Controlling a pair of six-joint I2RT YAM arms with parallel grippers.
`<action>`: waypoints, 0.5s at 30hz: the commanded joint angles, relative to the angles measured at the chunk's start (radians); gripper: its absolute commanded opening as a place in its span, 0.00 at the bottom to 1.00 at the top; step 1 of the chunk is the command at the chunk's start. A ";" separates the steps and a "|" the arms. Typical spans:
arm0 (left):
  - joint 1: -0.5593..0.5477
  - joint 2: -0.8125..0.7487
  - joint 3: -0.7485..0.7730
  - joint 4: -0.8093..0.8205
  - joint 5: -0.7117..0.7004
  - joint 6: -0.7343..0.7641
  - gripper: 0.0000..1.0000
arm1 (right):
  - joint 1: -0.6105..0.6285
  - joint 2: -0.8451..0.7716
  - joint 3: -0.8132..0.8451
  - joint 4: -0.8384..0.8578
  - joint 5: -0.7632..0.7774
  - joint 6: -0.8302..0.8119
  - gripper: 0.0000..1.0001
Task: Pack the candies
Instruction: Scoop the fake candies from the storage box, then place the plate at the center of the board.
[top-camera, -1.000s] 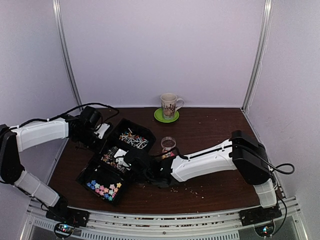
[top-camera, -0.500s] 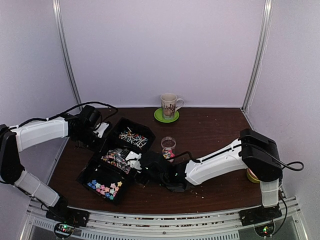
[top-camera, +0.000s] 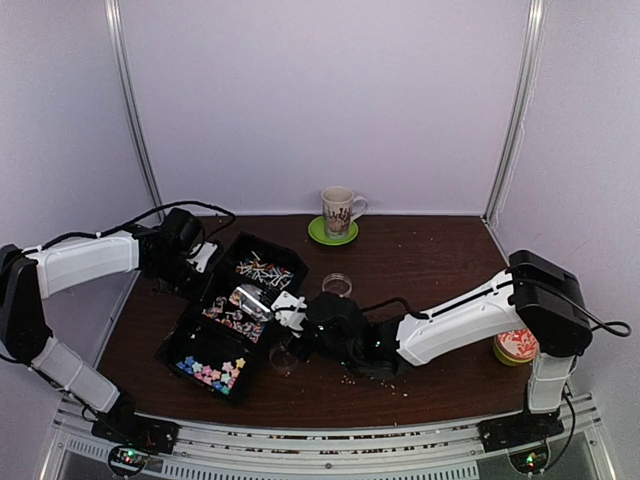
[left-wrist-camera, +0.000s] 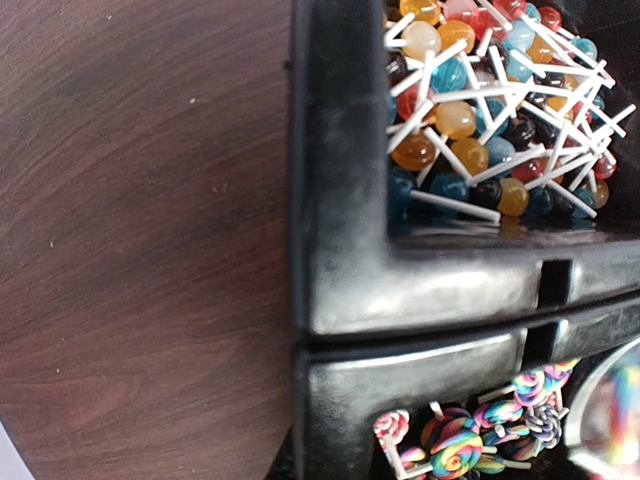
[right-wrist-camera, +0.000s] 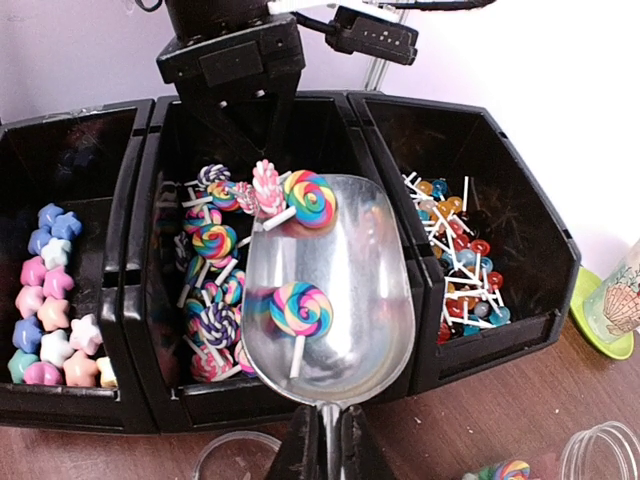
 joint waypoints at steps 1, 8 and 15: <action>0.007 0.001 0.067 0.060 0.008 -0.024 0.00 | -0.018 -0.070 -0.046 0.075 0.006 0.021 0.00; 0.020 0.020 0.070 0.050 -0.002 -0.031 0.00 | -0.017 -0.172 -0.135 0.157 -0.004 0.018 0.00; 0.028 0.043 0.076 0.037 -0.003 -0.033 0.00 | -0.023 -0.228 -0.147 0.217 -0.081 0.058 0.00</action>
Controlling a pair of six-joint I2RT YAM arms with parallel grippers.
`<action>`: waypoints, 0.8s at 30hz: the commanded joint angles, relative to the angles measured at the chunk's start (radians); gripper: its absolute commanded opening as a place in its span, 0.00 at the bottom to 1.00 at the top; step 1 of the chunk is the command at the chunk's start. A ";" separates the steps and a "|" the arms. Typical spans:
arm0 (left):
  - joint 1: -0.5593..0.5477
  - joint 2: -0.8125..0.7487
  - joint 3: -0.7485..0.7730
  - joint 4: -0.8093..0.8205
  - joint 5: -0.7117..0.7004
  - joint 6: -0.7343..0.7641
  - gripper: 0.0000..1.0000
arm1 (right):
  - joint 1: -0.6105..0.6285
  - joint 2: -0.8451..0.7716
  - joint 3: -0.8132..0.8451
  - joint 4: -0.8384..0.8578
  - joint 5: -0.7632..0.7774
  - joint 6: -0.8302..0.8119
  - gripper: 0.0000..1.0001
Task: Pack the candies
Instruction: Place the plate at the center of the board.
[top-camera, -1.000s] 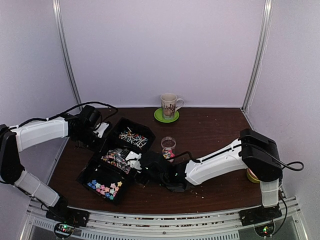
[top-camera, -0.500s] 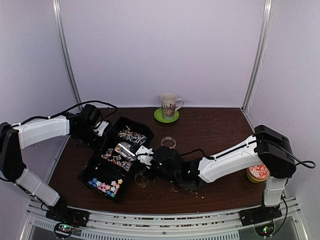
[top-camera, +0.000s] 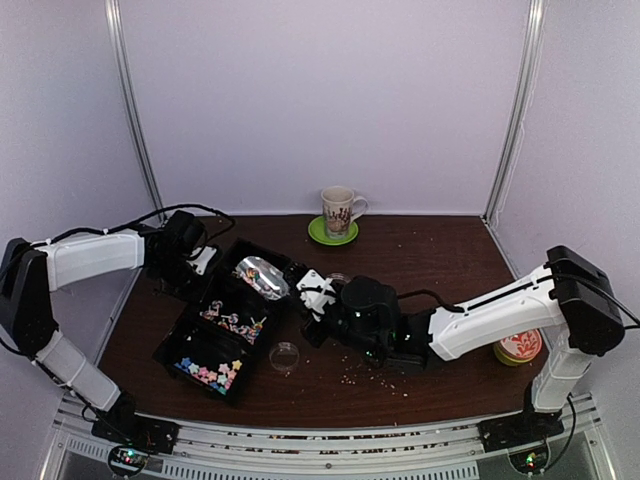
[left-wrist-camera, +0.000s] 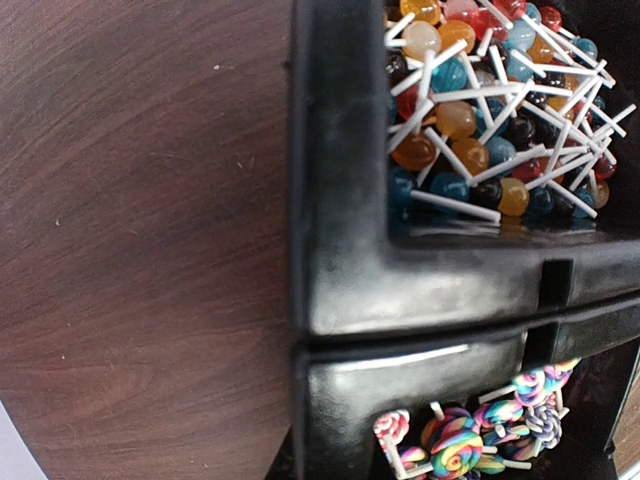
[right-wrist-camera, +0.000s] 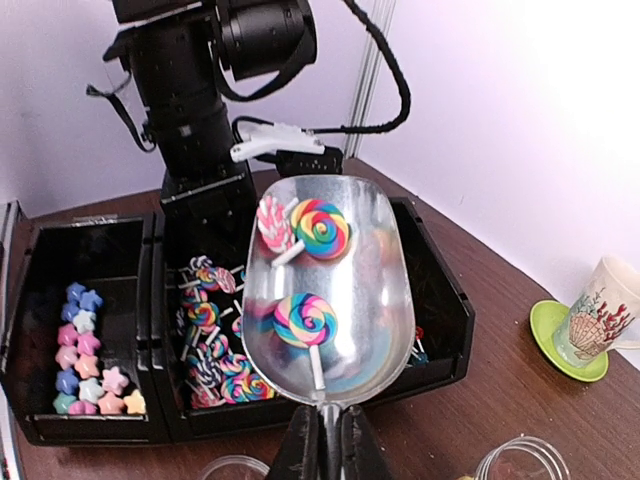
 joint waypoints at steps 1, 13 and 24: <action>0.011 -0.010 0.061 0.066 0.039 -0.030 0.00 | -0.010 -0.059 -0.012 0.081 -0.083 0.076 0.00; 0.012 0.017 0.063 0.060 0.011 -0.033 0.00 | -0.015 -0.187 -0.038 -0.169 0.018 0.055 0.00; 0.037 0.065 0.072 0.075 0.009 -0.015 0.00 | -0.037 -0.403 -0.062 -0.625 0.150 0.083 0.00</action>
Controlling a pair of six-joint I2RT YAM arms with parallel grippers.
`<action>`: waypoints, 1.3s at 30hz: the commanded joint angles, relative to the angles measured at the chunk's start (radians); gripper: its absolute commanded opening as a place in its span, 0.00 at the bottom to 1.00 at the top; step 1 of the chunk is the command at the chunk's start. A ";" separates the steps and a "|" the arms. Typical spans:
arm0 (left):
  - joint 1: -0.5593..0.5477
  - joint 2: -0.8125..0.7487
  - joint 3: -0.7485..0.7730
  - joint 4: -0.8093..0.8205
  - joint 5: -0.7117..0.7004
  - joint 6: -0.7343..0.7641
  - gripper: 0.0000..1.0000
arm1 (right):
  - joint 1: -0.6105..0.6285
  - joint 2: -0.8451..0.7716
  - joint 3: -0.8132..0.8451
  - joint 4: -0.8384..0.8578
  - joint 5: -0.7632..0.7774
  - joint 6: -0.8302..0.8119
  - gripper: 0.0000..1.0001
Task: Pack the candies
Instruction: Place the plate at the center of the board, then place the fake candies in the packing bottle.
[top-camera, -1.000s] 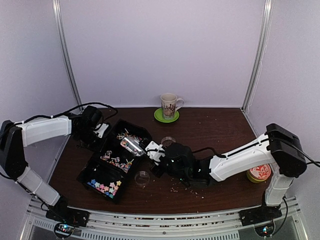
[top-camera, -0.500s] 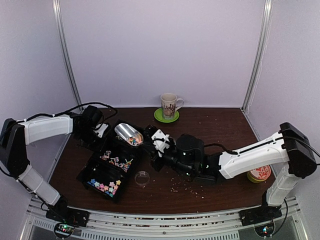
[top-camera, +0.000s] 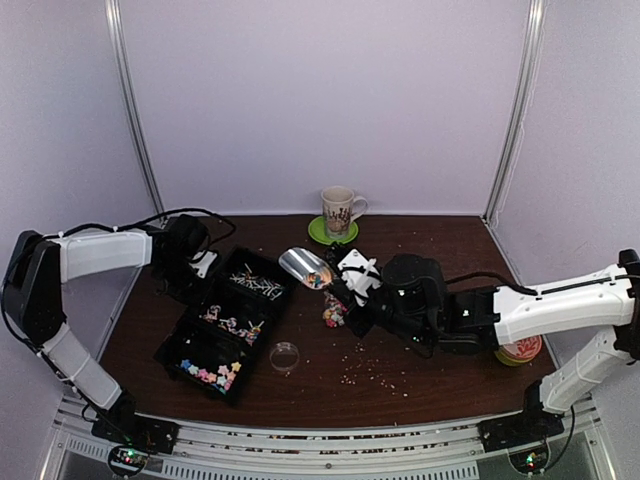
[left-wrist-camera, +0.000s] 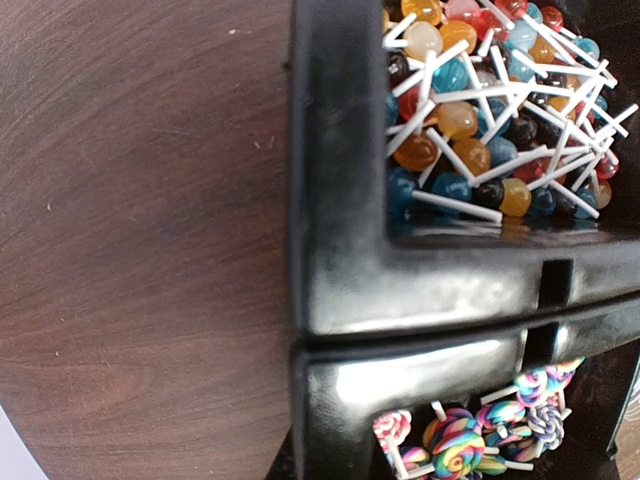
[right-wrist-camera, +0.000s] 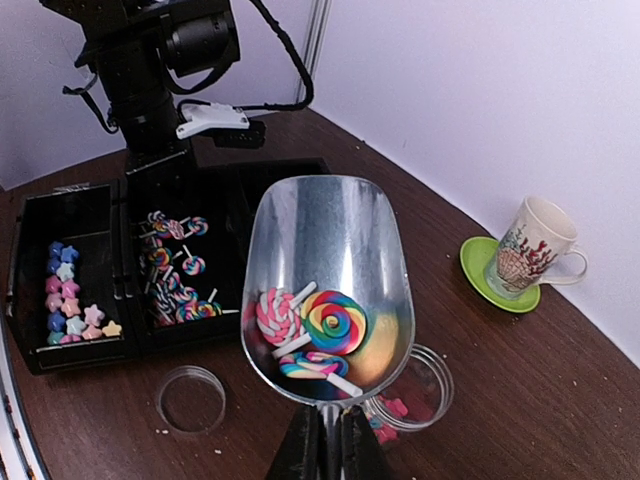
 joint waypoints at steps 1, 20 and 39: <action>0.026 -0.004 0.058 0.084 0.036 -0.004 0.00 | -0.024 -0.098 -0.006 -0.255 0.070 0.024 0.00; 0.066 0.069 0.077 0.086 0.032 0.017 0.16 | -0.111 -0.137 0.243 -0.868 0.042 0.049 0.00; 0.066 0.037 0.077 0.081 0.032 0.010 0.33 | -0.129 0.068 0.486 -1.065 0.021 0.022 0.00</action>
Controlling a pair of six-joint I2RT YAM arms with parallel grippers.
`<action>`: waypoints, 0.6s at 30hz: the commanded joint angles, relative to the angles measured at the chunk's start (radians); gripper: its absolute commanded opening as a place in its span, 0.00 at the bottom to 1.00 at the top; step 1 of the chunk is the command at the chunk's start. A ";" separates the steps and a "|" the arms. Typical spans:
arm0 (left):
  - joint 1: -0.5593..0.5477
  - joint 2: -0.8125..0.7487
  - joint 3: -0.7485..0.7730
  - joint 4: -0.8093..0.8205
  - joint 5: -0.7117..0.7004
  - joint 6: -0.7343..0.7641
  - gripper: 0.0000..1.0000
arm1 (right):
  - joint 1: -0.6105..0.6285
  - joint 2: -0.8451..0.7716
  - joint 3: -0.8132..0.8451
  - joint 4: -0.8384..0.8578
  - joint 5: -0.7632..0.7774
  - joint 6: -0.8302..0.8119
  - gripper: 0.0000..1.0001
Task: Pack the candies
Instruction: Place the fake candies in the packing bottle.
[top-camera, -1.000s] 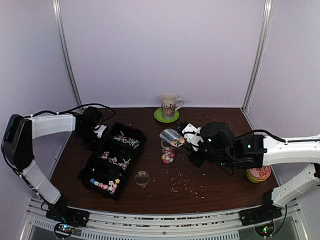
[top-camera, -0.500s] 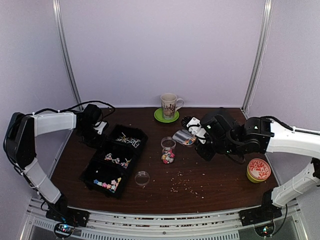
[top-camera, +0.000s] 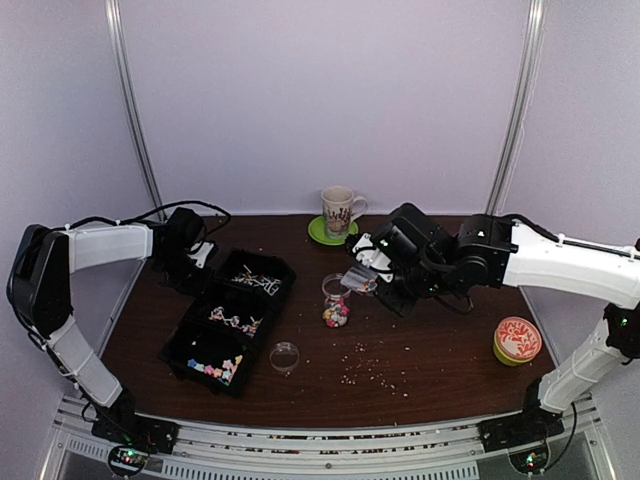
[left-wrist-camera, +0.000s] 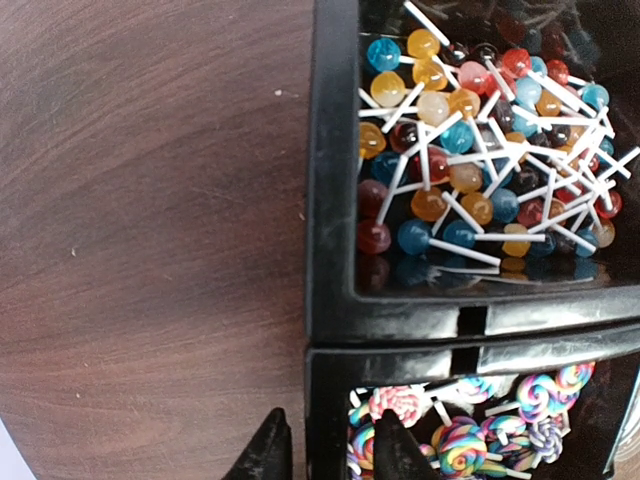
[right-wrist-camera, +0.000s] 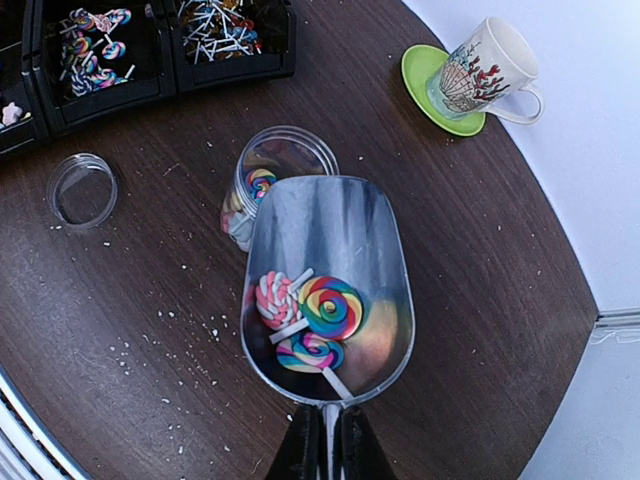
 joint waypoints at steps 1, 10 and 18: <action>0.004 -0.033 0.026 0.021 0.009 -0.002 0.35 | -0.007 0.041 0.071 -0.071 0.004 -0.009 0.00; 0.004 -0.072 0.023 0.022 0.018 -0.015 0.51 | -0.007 0.124 0.181 -0.167 0.003 -0.008 0.00; 0.004 -0.094 0.022 0.023 0.030 -0.021 0.63 | -0.008 0.192 0.273 -0.262 0.021 -0.003 0.00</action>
